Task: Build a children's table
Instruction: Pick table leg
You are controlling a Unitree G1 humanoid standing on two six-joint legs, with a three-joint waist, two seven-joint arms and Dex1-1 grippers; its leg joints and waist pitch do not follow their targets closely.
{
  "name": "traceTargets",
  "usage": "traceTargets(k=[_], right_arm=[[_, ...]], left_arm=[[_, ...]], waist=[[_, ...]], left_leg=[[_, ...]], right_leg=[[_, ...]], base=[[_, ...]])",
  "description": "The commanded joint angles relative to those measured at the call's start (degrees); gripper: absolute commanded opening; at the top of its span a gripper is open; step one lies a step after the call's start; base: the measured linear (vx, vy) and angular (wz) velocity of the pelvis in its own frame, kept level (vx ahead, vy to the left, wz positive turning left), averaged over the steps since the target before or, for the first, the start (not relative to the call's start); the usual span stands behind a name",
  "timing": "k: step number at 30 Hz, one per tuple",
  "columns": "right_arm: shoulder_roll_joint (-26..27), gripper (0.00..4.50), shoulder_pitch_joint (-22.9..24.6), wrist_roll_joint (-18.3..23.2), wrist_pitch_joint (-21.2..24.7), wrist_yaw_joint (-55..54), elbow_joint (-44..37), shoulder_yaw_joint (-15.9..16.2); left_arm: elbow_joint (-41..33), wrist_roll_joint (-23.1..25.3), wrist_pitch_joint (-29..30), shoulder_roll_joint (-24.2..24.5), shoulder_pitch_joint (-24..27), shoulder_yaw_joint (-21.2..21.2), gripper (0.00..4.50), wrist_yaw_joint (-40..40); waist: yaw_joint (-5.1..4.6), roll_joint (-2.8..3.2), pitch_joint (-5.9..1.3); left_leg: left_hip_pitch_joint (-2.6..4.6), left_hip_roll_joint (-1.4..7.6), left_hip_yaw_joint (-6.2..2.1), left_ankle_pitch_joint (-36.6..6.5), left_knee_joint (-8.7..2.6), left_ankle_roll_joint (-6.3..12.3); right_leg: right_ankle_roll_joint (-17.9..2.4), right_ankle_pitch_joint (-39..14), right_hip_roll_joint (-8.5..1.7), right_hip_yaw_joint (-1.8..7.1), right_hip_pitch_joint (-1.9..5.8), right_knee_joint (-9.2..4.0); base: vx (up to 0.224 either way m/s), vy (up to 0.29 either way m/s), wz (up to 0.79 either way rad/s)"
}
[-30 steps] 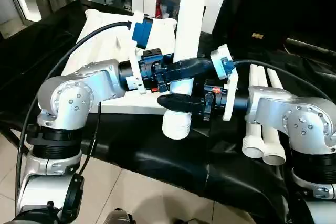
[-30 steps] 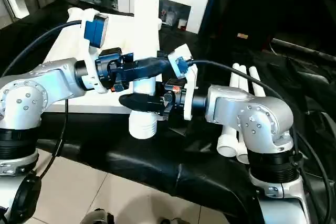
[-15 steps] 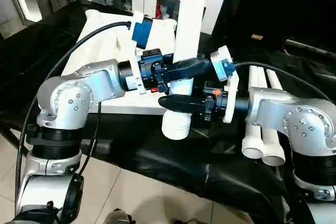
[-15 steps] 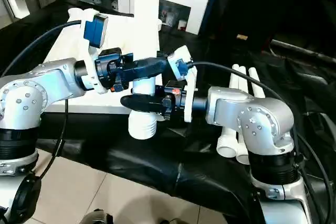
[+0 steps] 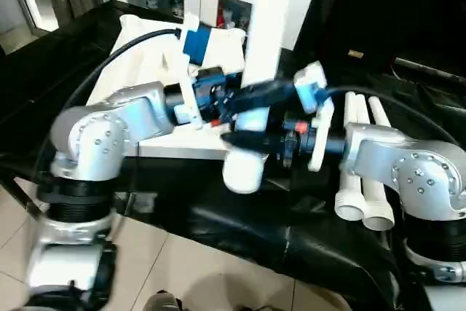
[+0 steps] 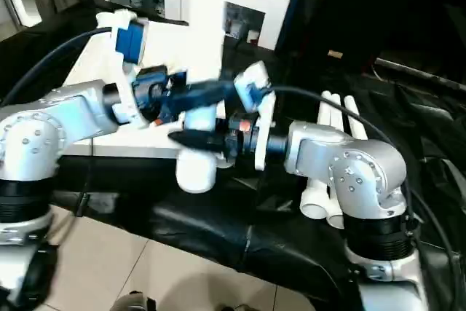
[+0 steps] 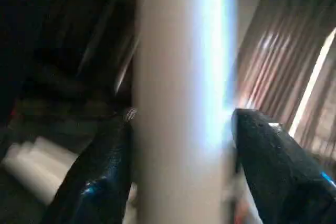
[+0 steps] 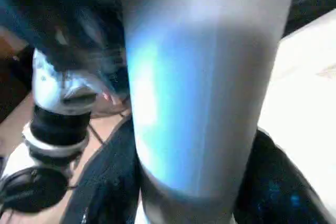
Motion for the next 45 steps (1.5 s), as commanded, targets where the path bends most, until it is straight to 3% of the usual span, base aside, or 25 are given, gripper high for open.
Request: traceTargets(k=[1, 5, 6, 10, 12, 13, 14, 15, 17, 18, 20, 21, 24, 28, 31, 34, 35, 37, 38, 39, 40, 41, 42, 44, 45], right_arm=[[1.08, 1.91, 1.0, 1.53, -0.81, -2.52, 0.24, -3.45], [1.86, 1.91, 1.12, 2.1, -1.63, -3.29, 0.28, -4.82], [2.36, 1.91, 1.46, 2.16, -2.51, -3.9, 0.01, -5.5], [3.44, 1.91, 2.41, 1.09, -4.66, -6.17, -0.98, -6.73], [3.73, 1.91, 2.83, -1.72, -7.22, -8.72, -1.61, -6.91], [3.73, 1.91, 2.83, -1.72, -7.22, -8.72, -1.61, -6.91], [2.64, 1.91, 3.16, -8.38, -11.83, -11.75, -1.75, -5.09], [1.83, 1.91, 3.43, -12.74, -14.99, -13.48, -1.61, -3.62], [1.4, 1.91, 3.94, -16.84, -18.86, -15.28, -1.53, -2.5], [1.5, 1.91, 4.7, -19.47, -23.29, -15.32, -1.21, -1.92], [1.44, 1.91, 5.62, -21.23, -25.47, -16.14, -1.16, -1.64], [1.36, 1.91, 7.74, -25.38, -29.81, -18.86, -0.96, -0.87], [3.06, 1.9, 11.76, -29.04, -31.99, -25.37, -2.16, -1.65], [4.73, 1.9, 19.16, -30.94, -33.11, -27.37, -3.6, -0.24], [5.8, 1.9, 22.93, -35.6, -37.42, -30.34, -1.18, 0.55], [7.53, 1.9, 24.78, -34.75, -39.24, -30.74, -0.78, -0.36], [8.04, 1.9, 25.33, -34.6, -40.1, -30.62, -1.08, -0.34], [7.53, 1.9, 25.4, -36.31, -37.2, -32.48, -0.93, 0.6], [7.85, 1.9, 25.27, -35.97, -36.8, -32.73, -0.62, 0.38], [8.09, 1.9, 25.09, -35.71, -36.52, -32.86, -0.32, 0.23], [8.19, 1.9, 24.87, -35.51, -36.65, -32.6, -0.03, 0.26], [8.23, 1.9, 24.63, -35.84, -37.04, -32.31, 0.38, 0.51], [8.02, 1.9, 24.16, -37.45, -38.8, -31.95, 0.95, 1.52], [8.56, 1.9, 23.87, -37.0, -39.42, -31.52, 0.86, 1.65], [9.19, 1.9, 23.5, -37.13, -39.61, -31.71, 0.77, 1.69]], left_arm=[[-0.2, -5.24, -5.0, -4.5, -1.74, 4.9, 3.43, 3.97], [1.03, -7.78, -6.62, -6.93, -2.31, 7.66, 3.43, 6.94], [1.48, -8.68, -7.95, -8.61, -2.26, 8.96, 3.43, 8.47], [0.77, -6.93, -10.31, -10.34, -1.87, 10.44, 3.43, 10.62], [0.35, -3.68, -11.61, -9.18, -1.75, 10.46, 3.43, 13.06], [0.35, -3.68, -11.61, -9.18, -1.75, 10.46, 3.43, 13.06], [0.92, 6.13, -14.82, -5.48, -1.17, 7.86, 3.43, 16.84], [1.59, 12.93, -17.33, -2.58, -0.36, 5.36, 3.43, 18.96], [2.21, 22.75, -22.35, 1.76, 1.32, 0.98, 3.43, 21.07], [1.79, 26.45, -24.52, 3.72, 3.13, -0.51, 3.43, 21.59], [1.42, 29.33, -25.56, 5.06, 4.89, -1.56, 3.43, 23.11], [0.19, 36.89, -27.77, 8.69, 9.38, -5.25, 3.43, 26.18], [-0.33, 45.21, -37.9, 8.96, 15.8, -6.96, 3.43, 28.05], [1.94, 49.98, -45.48, 5.8, 22.65, -7.93, 3.43, 34.49], [2.11, 52.14, -47.77, 4.44, 26.06, -9.82, 3.43, 37.44], [2.2, 52.72, -47.63, 3.6, 26.48, -9.32, 3.43, 38.55], [2.67, 53.26, -48.35, 3.0, 26.49, -8.68, 3.43, 38.59], [3.1, 53.52, -49.0, 2.46, 26.39, -8.23, 3.43, 38.43], [3.27, 53.77, -49.3, 2.36, 26.35, -8.43, 3.43, 38.54], [3.37, 53.94, -49.46, 2.29, 26.33, -8.63, 3.43, 38.63], [3.36, 54.01, -49.58, 2.23, 26.34, -8.8, 3.43, 38.65], [3.37, 54.01, -49.85, 2.2, 26.35, -9.03, 3.43, 38.77], [3.29, 54.13, -49.89, 2.15, 26.43, -9.39, 3.43, 39.08], [2.87, 56.02, -49.54, 2.42, 26.43, -9.94, 3.43, 40.36], [1.94, 57.61, -48.66, 2.46, 26.45, -10.74, 3.43, 40.81]], waist=[[0.01, 1.99, -5.56], [0.13, 1.98, -5.58], [0.37, 3.43, -5.64], [0.13, 2.96, -5.66], [0.17, 4.43, -5.75], [0.02, 4.09, -5.69], [-0.1, 3.82, -5.72], [-0.15, 4.25, -5.7], [-0.12, 5.25, -5.79], [-0.35, 5.0, -5.79], [-0.49, 5.75, -6.12], [-0.48, 6.13, -6.24], [-1.1, 6.3, -6.33], [-1.5, 6.44, -6.33], [-2.12, 6.4, -5.91], [-1.22, 6.01, -5.58], [-0.51, 5.79, -5.49], [0.11, 5.76, -5.19], [-0.35, 6.81, -5.24], [-0.83, 5.96, -4.53], [-0.98, 6.34, -4.83], [-2.64, 7.13, -4.77], [-3.87, 7.44, -4.58], [-4.77, 7.5, -4.16], [-4.48, 7.88, -4.15]], left_leg=[[1.16, 2.8, -0.98, -10.93, -3.92, -4.95], [1.06, 2.46, -0.97, -11.3, -3.9, -4.46], [1.21, 2.53, -1.2, -11.75, -3.87, -4.76], [1.14, 2.53, -1.17, -13.2, -4.05, -4.28], [1.37, 2.54, -1.5, -14.22, -4.14, -4.86], [1.38, 2.64, -1.44, -14.63, -4.25, -4.9], [1.36, 2.5, -1.44, -14.72, -4.2, -4.84], [1.25, 2.49, -1.72, -14.9, -4.54, -5.36], [1.36, 2.31, -1.93, -15.53, -4.62, -5.73], [1.38, 2.29, -1.79, -15.77, -4.62, -5.64], [1.39, 2.36, -1.73, -15.25, -4.39, -4.98], [1.17, 2.7, -1.98, -14.68, -4.53, -4.88], [1.06, 2.53, -1.53, -12.88, -4.42, -3.87], [0.89, 2.65, -1.44, -13.23, -4.63, -2.71], [0.85, 2.52, -1.34, -15.84, -4.81, -2.01], [0.01, 1.73, -0.89, -13.78, -2.87, 3.66], [-0.72, 1.88, -1.77, -10.85, -0.75, 6.13], [-2.09, 2.59, -3.76, -8.39, 2.59, 7.61], [0.23, 2.43, -3.09, -9.05, 2.51, 4.45], [1.46, 1.29, -1.5, -13.65, 0.03, 2.62], [2.88, 1.44, -0.7, -15.69, -1.08, 1.94], [6.95, 1.49, 1.4, -25.02, -2.21, 0.89], [8.03, 2.5, 2.98, -33.01, -3.78, 1.1], [6.18, 3.97, 4.83, -38.62, -5.93, 1.58], [3.72, 6.75, 5.71, -44.19, -9.54, -0.02]], right_leg=[[-8.06, -13.0, -4.72, 2.6, 3.13, -4.38], [-7.13, -14.46, -4.56, 2.43, 3.31, -4.55], [-6.79, -15.27, -4.73, 2.4, 3.19, -4.55], [-5.61, -17.5, -4.62, 2.13, 3.32, -5.24], [-4.4, -19.53, -4.6, 1.95, 3.1, -5.35], [-3.71, -20.01, -4.52, 1.95, 2.99, -5.73], [-3.3, -20.3, -4.4, 1.88, 3.08, -5.62], [0.55, -22.7, -4.35, 1.94, 2.94, -5.98], [3.32, -25.4, -4.34, 1.91, 2.85, -6.18], [3.69, -25.94, -4.25, 1.9, 2.82, -6.38], [2.1, -24.82, -4.32, 1.82, 2.58, -6.2], [0.85, -21.94, -4.31, 1.83, 2.59, -5.77], [-2.08, -17.49, -4.01, 2.04, 2.68, -5.49], [-4.47, -12.23, -3.82, 2.05, 3.05, -5.28], [-4.68, -15.24, -4.22, 2.27, 2.98, -5.65], [-5.11, -26.45, -8.66, 4.8, 3.83, -7.81], [-4.6, -31.69, -11.91, 6.61, 4.5, -8.93], [-3.71, -39.2, -16.08, 8.73, 4.67, -10.02], [-4.16, -41.23, -11.8, 10.98, 2.65, -10.19], [-4.84, -37.5, -6.24, 9.81, 1.67, -8.71], [-4.79, -34.57, -4.4, 8.64, 0.61, -7.85], [-4.31, -29.9, -0.77, 5.98, -3.52, -6.49], [-4.14, -25.83, 0.66, 2.61, -4.71, -4.05], [-3.81, -22.42, 0.8, -0.77, -3.92, -0.86], [-3.77, -14.6, -1.27, -3.56, -0.15, 4.96]], base=[[0.0, 0.0, 0.0], [0.0, 0.0, 0.0], [0.0, 0.0, 0.0], [0.0, 0.0, 0.0], [0.0, 0.0, 0.0], [0.0, 0.0, 0.0], [0.0, 0.0, 0.0], [0.0, 0.0, 0.0], [0.0, 0.0, 0.0], [0.0, 0.0, 0.0], [0.0, 0.0, 0.0], [0.0, 0.0, 0.0], [0.0, 0.0, 0.0], [0.0, 0.0, 0.0], [0.0, 0.0, 0.0], [0.0, 0.0, 0.0], [-0.025, 0.05, -0.07], [-0.006, 0.053, -0.05], [-0.025, 0.161, -0.27], [-0.025, 0.161, -0.27], [-0.089, 0.174, -0.39], [-0.096, 0.165, -0.42], [-0.096, 0.165, -0.42], [-0.069, 0.205, -0.59], [-0.075, 0.206, -0.64]])
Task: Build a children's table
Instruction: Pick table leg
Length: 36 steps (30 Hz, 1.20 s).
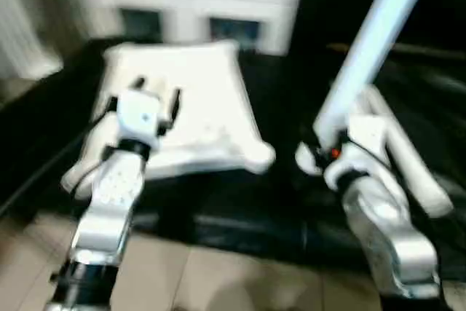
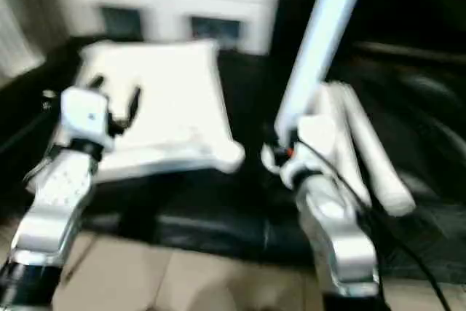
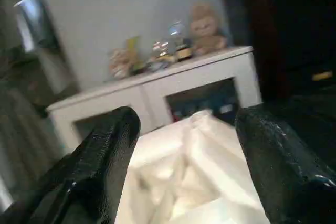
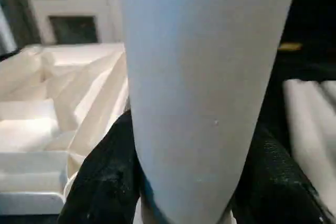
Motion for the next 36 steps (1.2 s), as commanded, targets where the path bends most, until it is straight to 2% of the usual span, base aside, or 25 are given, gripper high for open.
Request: traceTargets(k=[1, 2, 3, 4, 5, 6, 7, 8, 10, 11, 12, 13, 16, 17, 18, 23, 26, 28, 29, 30, 31, 32, 34, 35, 36], right_arm=[[-0.27, 1.9, -0.71, -1.16, -0.55, -0.16, -0.1, -0.74], [-0.33, 1.9, -0.77, -1.45, -0.41, -0.33, -0.07, -0.66], [-0.28, 1.9, -1.16, -1.41, 0.62, -0.91, 0.12, -0.74], [-0.07, 1.9, -1.31, -1.22, 1.16, -1.32, 0.16, -0.94], [-0.47, 1.9, -1.63, -1.58, 1.41, -1.17, 0.35, -0.6], [-0.81, 1.9, -1.86, -1.93, 1.43, -1.01, 0.55, -0.27], [-1.01, 1.9, -2.05, -2.95, 0.46, -1.46, 0.87, 0.01], [-1.33, 1.9, -2.13, -3.1, -0.94, -0.21, 0.97, 0.58], [-1.54, 1.9, -2.17, -2.68, -1.43, 1.43, 0.84, 1.13], [-1.51, 1.9, -2.21, -2.76, -1.43, 1.49, 0.86, 1.25], [-1.54, 1.9, -2.47, -1.04, 0.29, 3.32, 1.03, 1.45], [-1.84, 1.9, -2.6, -1.7, -0.15, 3.39, 1.15, 1.81], [-1.91, 1.9, -2.94, -1.99, -0.22, 3.54, 1.42, 2.16], [-2.11, 1.9, -3.18, -1.88, -0.33, 4.49, 1.42, 2.93], [-2.04, 1.9, -3.5, -0.99, 0.33, 6.67, 1.38, 4.37], [-1.91, 1.9, -3.38, -0.55, -0.07, 8.63, 1.82, 5.69], [-1.78, 1.9, -3.25, -0.79, -0.25, 9.36, 1.96, 6.39], [-1.59, 1.9, -3.13, -0.94, -0.31, 9.72, 2.06, 6.48], [-1.57, 1.9, -3.11, -0.95, -0.32, 9.73, 2.07, 6.48], [-1.29, 1.9, -3.01, -0.53, -0.36, 9.9, 2.07, 6.29], [-1.1, 1.9, -2.92, -0.15, -0.37, 9.98, 2.04, 6.14], [-0.7, 1.9, -2.73, 0.3, -0.18, 9.65, 1.98, 5.68], [-0.08, 1.9, -2.34, 0.97, 0.38, 9.02, 1.93, 4.77], [-0.09, 1.9, -2.31, 0.94, 0.4, 8.97, 1.92, 4.74], [-0.12, 1.9, -2.22, 0.85, 0.43, 8.85, 1.91, 4.65]], left_arm=[[-1.41, 1.52, 1.05, -0.56, -0.39, -2.1, 3.43, 0.2], [-1.58, 1.48, 1.28, -0.56, -0.39, -2.23, 3.43, -0.07], [-1.51, 1.34, 1.84, -1.22, -0.48, -2.31, 3.43, -0.61], [-1.29, 0.94, 1.86, -1.67, -0.53, -2.12, 3.43, -0.81], [-1.24, 1.19, 2.01, -2.08, -0.64, -1.92, 3.43, -0.28], [-1.21, 1.45, 2.06, -2.33, -0.71, -1.77, 3.43, 0.12], [-1.36, 1.53, 3.87, -2.9, -0.88, -1.65, 3.43, 0.71], [-1.51, 0.77, 6.22, -3.47, -0.97, -1.59, 3.43, 0.4], [-1.34, 0.4, 6.56, -3.48, -0.85, -1.37, 3.43, 0.3], [-1.16, 0.64, 6.18, -3.4, -0.8, -1.17, 3.43, 0.67], [-0.58, -0.08, 6.35, -3.37, -0.64, 0.19, 3.43, 0.99], [-0.36, -0.76, 6.27, -3.33, -0.51, 0.76, 3.43, 0.64], [-0.61, -1.54, 5.84, -2.98, 0.04, 1.47, 3.43, -0.17], [-1.01, -1.86, 5.85, -2.74, 0.58, 2.13, 3.43, -0.23], [-2.17, -2.04, 6.64, -2.27, 1.54, 3.27, 3.43, -0.21], [-3.92, -2.2, 7.92, -2.29, 2.61, 4.4, 3.43, -0.28], [-4.71, -2.32, 8.2, -1.98, 3.25, 4.46, 3.43, -0.43], [-5.13, -2.43, 8.34, -1.81, 3.59, 4.44, 3.43, -0.92], [-5.16, -2.43, 8.36, -1.79, 3.6, 4.43, 3.43, -0.98], [-5.26, -2.46, 8.52, -1.8, 3.65, 4.51, 3.43, -1.28], [-5.31, -2.52, 8.59, -1.86, 3.68, 4.59, 3.43, -1.44], [-5.34, -2.57, 8.62, -1.88, 3.76, 4.64, 3.43, -1.57], [-5.3, -2.77, 8.68, -1.72, 3.89, 4.56, 3.43, -2.17], [-5.28, -2.83, 8.73, -1.69, 3.91, 4.53, 3.43, -2.28], [-5.26, -2.97, 8.84, -1.64, 3.97, 4.48, 3.43, -2.55]], waist=[[-0.07, 1.58, -2.01], [0.31, 1.0, -2.11], [-0.2, -0.37, -2.17], [-1.97, 0.36, -3.13], [-2.88, 0.7, -2.87], [-3.29, 2.09, -2.78], [-3.5, 2.53, -2.57], [-3.72, 2.74, -2.17], [-3.29, 1.0, -2.97], [-3.24, -0.25, -3.52], [-0.32, -1.56, -4.81], [0.25, -2.48, -4.64], [0.96, -0.71, -4.32], [1.5, -1.39, -3.87], [1.0, 0.09, -4.17], [0.98, 1.16, -1.64], [1.39, 1.58, -1.63], [0.39, 2.29, -2.0], [-0.91, 2.48, -2.35], [-2.25, 2.91, -3.02], [-1.74, 1.52, -2.44], [-1.83, 1.43, -2.46], [-1.52, -0.79, -1.9], [-0.74, -1.66, -1.75], [2.32, -3.3, -2.46]], left_leg=[[0.44, 7.97, -2.0, -41.36, -13.6, -6.86], [1.32, 8.67, -2.03, -42.36, -14.19, -11.35], [1.51, 4.78, -5.01, -40.17, -10.97, -14.55], [4.35, 3.52, -7.16, -36.14, -7.22, -14.67], [4.06, 4.26, -8.68, -33.93, -7.6, -12.74], [2.43, 9.89, -12.89, -31.58, -11.81, -8.75], [1.38, 12.59, -13.94, -31.08, -13.66, -7.66], [0.48, 13.33, -13.79, -32.87, -15.06, -4.87], [1.84, 8.7, -11.39, -31.09, -11.3, -1.57], [0.89, 4.34, -10.03, -26.93, -8.19, -1.56], [-3.69, 0.06, -9.52, -5.12, -2.48, -1.81], [-4.31, 0.29, -9.98, -1.88, -2.89, -0.84], [-4.32, 0.51, -10.73, 2.38, -4.67, -2.98], [-6.4, -0.13, -12.64, -0.26, -5.57, -1.16], [-5.49, 0.36, -14.01, -5.29, -5.87, 0.8], [-3.15, 1.29, -12.76, -21.26, -4.58, -0.39], [-1.94, 1.89, -13.22, -24.34, -6.72, -0.17], [0.97, 2.3, -16.16, -26.91, -9.18, 3.12], [4.99, 3.29, -20.48, -29.12, -10.29, 9.28], [10.31, 6.82, -21.51, -30.81, -9.19, 11.15], [8.93, 7.56, -21.97, -30.15, -10.33, 13.67], [8.51, 6.87, -21.57, -28.96, -10.38, 14.75], [5.69, 2.24, -16.57, -28.02, -10.4, 11.74], [3.51, -0.42, -13.85, -25.13, -8.37, 9.9], [-1.71, -3.35, -12.02, -9.46, 2.9, 7.29]], right_leg=[[-2.23, -7.33, 2.27, -4.3, 2.64, 3.61], [-1.89, -7.47, 1.5, -2.61, 3.08, 2.6], [-1.34, -18.15, 0.65, -0.69, 2.37, -3.81], [-3.05, -23.43, 0.1, -0.84, 0.86, -7.04], [-4.0, -21.25, 0.97, -1.78, 1.69, -7.6], [-3.43, -11.41, 1.58, -2.76, 4.01, -4.75], [-1.72, -5.43, 1.7, -3.1, 4.35, -1.37], [1.24, -1.84, 1.61, -2.87, 4.69, 2.49], [-0.35, -1.09, -0.13, 0.65, 3.75, -1.11], [-1.46, -2.94, -0.93, 1.87, 4.22, -4.39], [3.98, -19.31, -5.66, 3.59, 7.44, -8.1], [7.3, -19.75, -5.39, 4.01, 7.16, -7.8], [7.59, -6.77, -1.11, 1.43, 6.16, -6.5], [4.32, -3.33, -2.24, -1.89, 8.31, -5.39], [1.6, -6.31, -3.15, -3.3, 8.76, -6.59], [-2.84, -39.95, -4.41, -7.81, 12.6, -12.14], [-4.15, -34.78, -2.01, -8.48, 14.36, -11.49], [-5.67, -25.13, 1.56, -8.16, 13.65, -8.67], [-4.82, -19.22, 3.66, -6.71, 10.54, -4.74], [-2.5, -14.73, 3.33, -3.15, 6.18, -0.87], [1.26, -10.28, 2.89, -1.24, 5.03, 2.36], [2.27, -7.7, 2.49, -0.53, 4.27, 2.6], [1.55, -3.19, 1.01, 1.89, 5.81, -2.88], [0.83, -7.89, -1.12, 4.59, 8.18, -6.86], [-4.39, -31.87, -6.95, 12.7, 15.53, -11.55]], base=[[-0.073, 0.129, -0.59], [-0.05, 0.057, -0.46], [-0.05, 0.057, -0.46], [-0.038, 0.025, -0.26], [-0.036, 0.004, -0.19], [-0.036, 0.004, -0.19], [-0.04, -0.047, -0.23], [-0.022, -0.118, 0.01], [-0.001, -0.153, 0.03], [-0.004, -0.196, -0.27], [-0.004, -0.196, -0.27], [-0.017, -0.177, -0.36], [0.019, -0.142, -0.16], [0.03, -0.077, 0.16], [0.03, -0.077, 0.16], [0.057, -0.011, 0.54], [0.106, 0.039, 0.73], [0.159, 0.047, 0.82], [0.081, 0.025, 0.36], [0.193, 0.051, 0.67], [0.205, 0.014, 0.34], [0.28, -0.003, 0.37], [0.161, -0.051, 0.09], [0.185, -0.103, 0.24], [0.185, -0.103, 0.24]])
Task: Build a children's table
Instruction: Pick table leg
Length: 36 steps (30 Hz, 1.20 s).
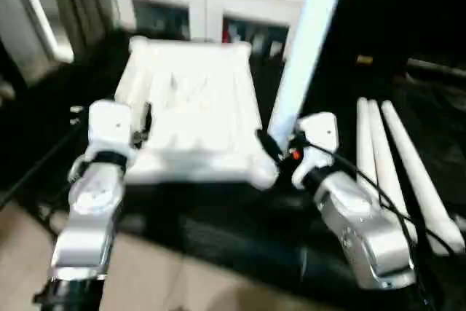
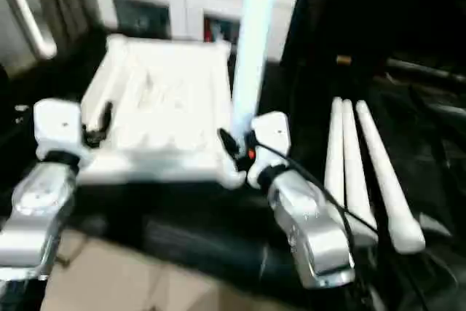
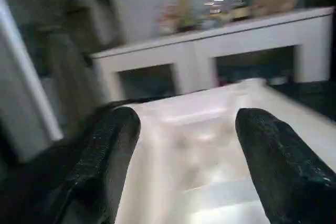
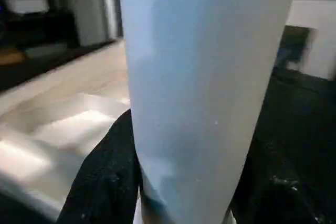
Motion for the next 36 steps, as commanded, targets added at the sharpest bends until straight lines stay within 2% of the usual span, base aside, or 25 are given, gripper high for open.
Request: traceTargets(k=[1, 2, 3, 4, 5, 6, 7, 8, 9, 10, 11, 12, 14, 15, 16, 17, 18, 23, 25, 27, 31, 33, 34, 35, 36], right_arm=[[0.34, 1.9, -0.81, 0.47, 0.35, -0.36, -0.79, -0.87], [0.07, 1.9, -0.42, 0.07, 0.41, -0.55, -1.01, -1.06], [0.06, 1.9, -0.26, 0.07, 0.54, -0.63, -1.27, -1.41], [0.15, 1.9, -0.1, 0.1, 0.58, -0.72, -1.43, -1.57], [-0.12, 1.9, 0.15, 0.65, 1.05, -0.47, -2.24, -2.13], [-0.39, 1.9, 0.21, 0.88, 1.14, -0.25, -2.52, -2.39], [-0.58, 1.9, 0.36, 1.01, 1.11, -0.09, -2.69, -2.5], [-0.91, 1.9, 0.31, 1.23, 1.16, 0.18, -2.63, -2.82], [-1.06, 1.9, 0.43, 1.33, 1.13, 0.34, -2.63, -2.95], [-1.28, 1.9, 0.43, 1.33, 0.99, 0.54, -2.68, -3.02], [-1.35, 1.9, 0.39, 1.35, 0.98, 0.58, -2.68, -3.06], [-1.77, 1.9, 0.05, 1.46, 0.89, 0.97, -2.65, -3.36], [-2.19, 1.9, -0.7, 1.5, 0.01, 1.91, -2.03, -3.47], [-2.19, 1.9, -1.0, 1.26, -0.73, 2.33, -1.3, -3.28], [-2.69, 1.9, -1.58, 0.3, -1.97, 2.69, -0.32, -2.92], [-3.45, 1.9, -2.33, -0.96, -3.26, 3.09, 0.72, -2.43], [-4.18, 1.9, -3.63, -0.44, -3.39, 4.12, 1.8, -2.94], [-5.46, 1.9, -6.87, 2.6, -3.73, 7.19, 5.73, -5.8], [-6.27, 1.9, -8.79, 3.85, -3.4, 9.34, 8.15, -6.99], [-6.3, 1.9, -10.11, 7.79, -1.69, 12.23, 9.2, -8.7], [-6.45, 1.9, -10.02, 10.35, -0.61, 15.15, 9.25, -8.96], [-7.31, 1.9, -9.0, 12.85, 0.66, 19.84, 8.35, -7.94], [-7.67, 1.9, -8.42, 12.59, 0.4, 20.65, 8.0, -7.3], [-7.92, 1.9, -7.83, 12.19, 0.0, 20.99, 7.67, -6.8], [-8.13, 1.9, -7.4, 11.82, -0.4, 21.33, 7.55, -6.4]], left_arm=[[-0.62, -0.42, 0.51, 0.85, -0.26, 0.29, 3.43, -0.51], [-0.18, -0.68, 0.27, 1.22, 0.02, -0.1, 3.43, -1.58], [-0.05, -1.55, -0.06, 1.16, 0.27, -0.27, 3.43, -2.68], [-0.05, -2.22, -0.32, 1.07, 0.52, -0.29, 3.43, -3.39], [0.14, -2.08, -0.2, 1.43, 0.8, -0.94, 3.43, -4.5], [0.28, -2.66, -0.02, 1.43, 0.95, -1.09, 3.43, -5.43], [0.47, -3.17, -0.05, 1.45, 1.19, -1.14, 3.43, -6.21], [0.93, -3.07, -0.23, 1.57, 1.27, -1.28, 3.43, -6.61], [1.29, -2.91, -0.53, 1.73, 1.5, -1.31, 3.43, -6.9], [1.57, -3.04, -0.89, 1.72, 1.62, -1.22, 3.43, -7.22], [1.59, -3.14, -0.93, 1.7, 1.61, -1.23, 3.43, -7.31], [1.54, -5.19, -1.39, 1.61, 1.77, -1.12, 3.43, -9.17], [1.68, -7.08, -3.11, 2.26, 1.81, -1.29, 3.43, -11.96], [1.75, -7.93, -3.21, 2.79, 2.11, -1.23, 3.43, -13.4], [1.89, -8.22, -3.46, 3.3, 2.12, -1.31, 3.43, -14.42], [1.86, -9.56, -3.36, 3.61, 2.04, -1.28, 3.43, -16.3], [1.93, -10.31, -3.79, 4.2, 1.52, -1.72, 3.43, -18.86], [2.55, -15.75, -1.82, 6.79, 0.15, -4.83, 4.04, -31.6], [3.61, -17.92, 1.37, 10.42, -1.38, -9.1, 4.21, -41.71], [5.06, -17.28, 5.17, 13.85, -3.18, -13.47, 4.35, -48.52], [8.21, -13.0, 4.57, 16.25, -4.56, -16.89, 4.44, -51.79], [15.13, -6.76, -0.15, 18.75, -7.9, -19.8, 4.44, -55.22], [17.6, -5.46, -1.87, 18.71, -9.31, -19.81, 4.44, -54.91], [19.19, -4.97, -2.7, 18.57, -10.34, -19.76, 4.44, -54.67], [20.34, -5.41, -2.87, 18.77, -11.39, -20.02, 4.44, -55.14]], waist=[[3.03, -1.23, -3.0], [2.94, -0.94, -3.05], [2.96, -0.34, -3.24], [3.07, 0.53, -3.69], [2.66, 2.48, -4.74], [2.41, 4.2, -5.49], [-1.24, 5.27, -6.5], [-0.49, 4.7, -6.88], [-0.7, 4.11, -6.85], [-0.46, 3.39, -6.63], [0.62, 2.02, -5.75], [0.59, 1.16, -5.32], [-0.03, 1.79, -5.13], [-0.51, 2.46, -4.78], [-0.88, 2.38, -4.46], [-1.41, 1.46, -4.16], [-1.36, 1.3, -3.82], [-0.69, 0.68, -3.62], [-0.47, -0.26, -3.91], [-0.27, 0.33, -3.65], [-0.36, -0.04, -4.03], [-0.22, 0.69, -3.97], [-0.2, 0.33, -4.13], [-0.06, 0.89, -4.19], [0.18, 0.67, -4.32]], left_leg=[[-6.79, 0.43, -0.52, -3.46, 4.32, 5.58], [-8.62, 0.03, -1.02, 1.07, 4.85, 4.05], [-9.23, 0.1, -0.8, 6.15, 3.54, 3.27], [-9.29, 0.75, -0.85, 9.9, 1.56, 3.36], [-8.48, 2.32, -1.01, 22.32, -3.05, 5.05], [-5.48, 3.88, -2.13, 29.35, -3.79, 6.71], [1.46, 10.72, -9.68, 49.82, -2.93, 20.22], [4.52, 14.38, -13.69, 75.93, -0.53, 25.1], [2.52, 10.01, -12.89, 88.28, 0.25, 18.72], [0.25, 6.5, -11.42, 84.55, -0.2, 14.57], [-4.48, 0.38, -6.73, 61.18, -0.45, 7.81], [-6.17, -0.34, -3.74, 31.88, -2.16, 4.26], [-6.85, 1.3, -2.81, 7.97, -4.79, -0.86], [-6.57, 2.26, -2.43, -0.18, -6.14, -3.54], [-6.64, 2.54, -2.08, -4.15, -6.58, -4.45], [-6.5, 3.28, -1.48, -11.22, -7.17, -6.18], [-5.87, 3.75, -0.96, -16.59, -7.34, -7.44], [-4.96, 5.04, 1.04, -19.38, -7.64, -8.87], [-4.67, 5.02, 1.61, -19.87, -7.5, -9.09], [-4.71, 5.26, 1.74, -20.26, -7.86, -9.8], [-5.13, 5.34, 2.15, -18.03, -7.95, -9.55], [-5.04, 5.27, 2.31, -18.02, -7.95, -9.33], [-5.03, 5.34, 2.36, -17.79, -7.9, -9.47], [-4.98, 5.38, 2.44, -16.87, -7.9, -9.6], [-4.81, 5.41, 2.6, -15.96, -7.79, -9.48]], right_leg=[[-7.51, -27.32, -10.6, 10.86, 8.14, -11.35], [-8.83, -19.06, -8.57, 9.43, 8.68, -10.34], [-11.68, -6.78, -6.58, 8.03, 8.48, -10.0], [-12.46, 0.73, -5.5, 6.92, 8.17, -9.33], [-9.68, 17.6, -1.41, 2.71, 6.64, -5.67], [-6.69, 22.44, 0.46, 0.06, 4.52, -3.19], [0.71, 15.2, 0.5, -1.66, -4.15, 2.61], [4.92, 9.49, -4.26, 1.85, -8.14, 2.93], [8.96, 17.13, -4.91, 3.52, -7.96, 0.88], [9.16, 21.59, -4.07, 3.54, -6.92, -0.88], [5.42, 27.56, -3.51, 2.62, -5.1, -4.6], [1.86, 22.21, -4.44, 1.73, -3.23, -5.87], [-3.14, 11.49, -5.3, 0.86, -1.3, -6.03], [-5.5, 5.31, -4.65, 0.02, -1.66, -6.19], [-6.04, 1.84, -4.31, -0.19, -1.99, -6.6], [-6.52, -5.17, -4.31, -0.45, -2.49, -7.1], [-6.22, -11.75, -4.29, -0.34, -3.43, -7.6], [-4.87, -14.9, -4.24, 0.14, -5.17, -7.81], [-3.96, -17.37, -4.35, 0.25, -5.52, -7.86], [-3.66, -16.91, -4.34, 0.31, -5.81, -7.64], [-3.73, -14.45, -4.35, 0.31, -5.29, -7.52], [-3.54, -14.91, -4.32, 0.36, -5.37, -7.81], [-3.25, -15.05, -4.41, 0.4, -5.25, -7.67], [-3.62, -13.82, -4.49, 0.47, -5.3, -7.72], [-4.4, -12.55, -4.46, 0.44, -5.43, -7.62]], base=[[0.21, -0.083, 0.17], [0.199, -0.058, 0.1], [0.199, -0.058, 0.1], [0.198, -0.001, 0.17], [0.104, 0.019, 0.1], [0.156, 0.06, 0.13], [0.137, 0.033, -0.15], [0.104, 0.061, -0.36], [0.052, 0.02, -0.38], [-0.151, 0.097, -0.29], [-0.189, 0.133, 0.02], [-0.189, 0.133, 0.02], [-0.084, 0.035, 0.02], [-0.066, 0.001, -0.07], [-0.072, -0.007, -0.11], [-0.08, -0.017, -0.05], [-0.08, -0.017, -0.05], [-0.078, -0.027, 0.04], [-0.028, -0.007, 0.02], [0.0, 0.0, 0.0], [0.0, 0.0, 0.0], [0.0, 0.0, 0.0], [0.0, 0.0, 0.0], [0.0, 0.0, 0.0], [0.0, 0.0, 0.0]])
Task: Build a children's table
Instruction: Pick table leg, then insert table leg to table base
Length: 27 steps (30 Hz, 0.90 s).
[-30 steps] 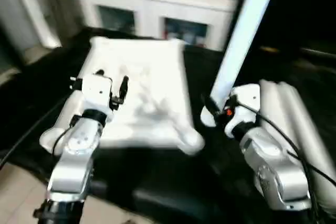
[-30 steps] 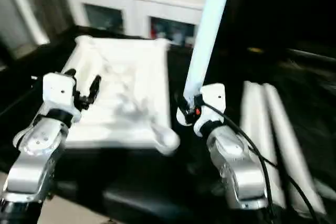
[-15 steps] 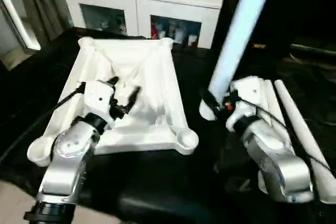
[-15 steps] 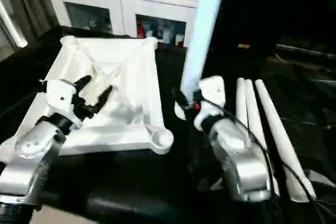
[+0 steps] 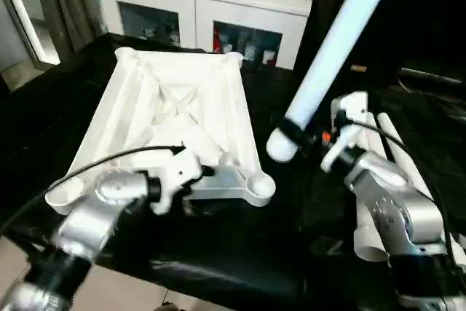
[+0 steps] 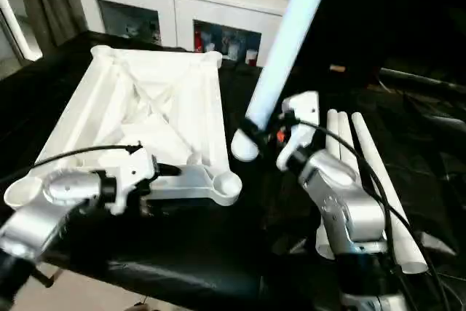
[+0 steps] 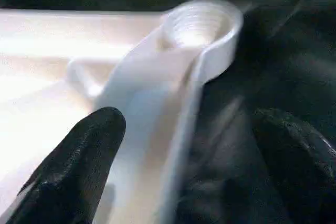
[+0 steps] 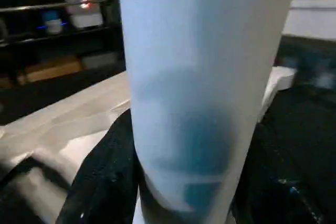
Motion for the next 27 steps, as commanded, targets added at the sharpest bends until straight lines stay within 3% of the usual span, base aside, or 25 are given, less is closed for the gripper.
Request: traceTargets(k=[1, 4, 5, 10, 12, 16, 21, 27], right_arm=[[-0.77, 1.9, 0.64, -0.03, -0.54, 1.1, -1.79, 0.76], [-1.24, 1.9, 2.2, 0.43, -0.16, 1.53, -3.46, 1.05], [-1.3, 1.9, 2.72, 0.58, 0.05, 1.56, -4.1, 1.18], [-2.07, 1.9, 4.28, 0.83, 0.7, 2.35, -5.46, 1.21], [-2.21, 1.9, 4.3, 0.87, 0.76, 2.46, -5.45, 1.11], [-2.17, 1.9, 4.07, 0.35, 0.79, 1.58, -5.61, 1.28], [-2.25, 1.9, 4.01, 0.72, 1.44, 1.21, -6.14, 1.08], [-2.11, 1.9, 3.98, 0.73, 1.53, 1.14, -6.02, 1.29]], left_arm=[[1.35, 0.45, -1.07, 0.07, -2.14, -0.66, 4.44, -0.79], [2.27, -0.16, -0.09, 0.5, -3.45, -1.63, 4.18, -2.44], [2.73, -0.01, 0.15, 0.57, -3.9, -1.76, 4.1, -2.66], [4.83, -2.34, 1.78, -0.71, -5.47, -0.47, 3.65, -6.98], [4.87, -3.06, 2.3, -0.72, -5.63, -0.37, 3.63, -8.32], [4.48, -4.16, 3.47, -0.62, -5.79, -0.48, 3.22, -10.12], [4.73, -3.94, 4.64, -0.6, -6.35, -0.74, 2.75, -11.43], [5.1, -3.41, 4.69, -0.42, -6.97, -1.05, 2.25, -11.73]], waist=[[0.31, 1.04, -3.51], [0.71, 1.03, -3.73], [0.83, 1.28, -3.83], [1.02, 1.29, -3.71], [0.96, 1.27, -3.82], [0.96, 1.49, -3.75], [0.93, 1.11, -3.41], [0.91, 1.29, -3.11]], left_leg=[[1.87, 1.48, 0.05, -20.88, -5.87, -3.91], [1.39, 1.63, 0.11, -17.88, -5.84, -3.42], [1.29, 1.6, 0.15, -16.9, -5.76, -3.33], [1.36, 1.67, 0.54, -15.36, -5.66, -2.7], [1.1, 1.75, 0.47, -14.4, -5.71, -2.66], [1.35, 1.87, 0.8, -13.55, -5.59, -2.6], [1.67, 1.99, 1.05, -14.83, -5.66, -2.51], [1.79, 2.07, 0.89, -17.92, -5.95, -3.36]], right_leg=[[-8.26, -19.1, -0.98, 0.58, 0.7, -4.9], [-9.61, -16.63, -1.02, 0.43, 1.04, -4.34], [-9.95, -15.3, -0.95, 0.43, 1.09, -4.14], [-11.39, -11.73, -0.71, 0.46, 0.95, -3.9], [-11.91, -9.99, -0.67, 0.4, 1.25, -3.61], [-13.4, -6.31, -0.32, 0.49, 1.27, -3.3], [-13.26, -8.69, -0.29, 0.68, 1.1, -3.76], [-11.95, -13.98, -0.36, 0.75, 0.78, -4.23]], base=[[0.0, 0.0, 0.0], [0.0, 0.0, 0.0], [0.0, 0.0, 0.0], [0.0, 0.0, 0.0], [0.0, 0.0, 0.0], [0.0, 0.0, 0.0], [0.0, 0.0, 0.0], [0.0, 0.0, 0.0]])
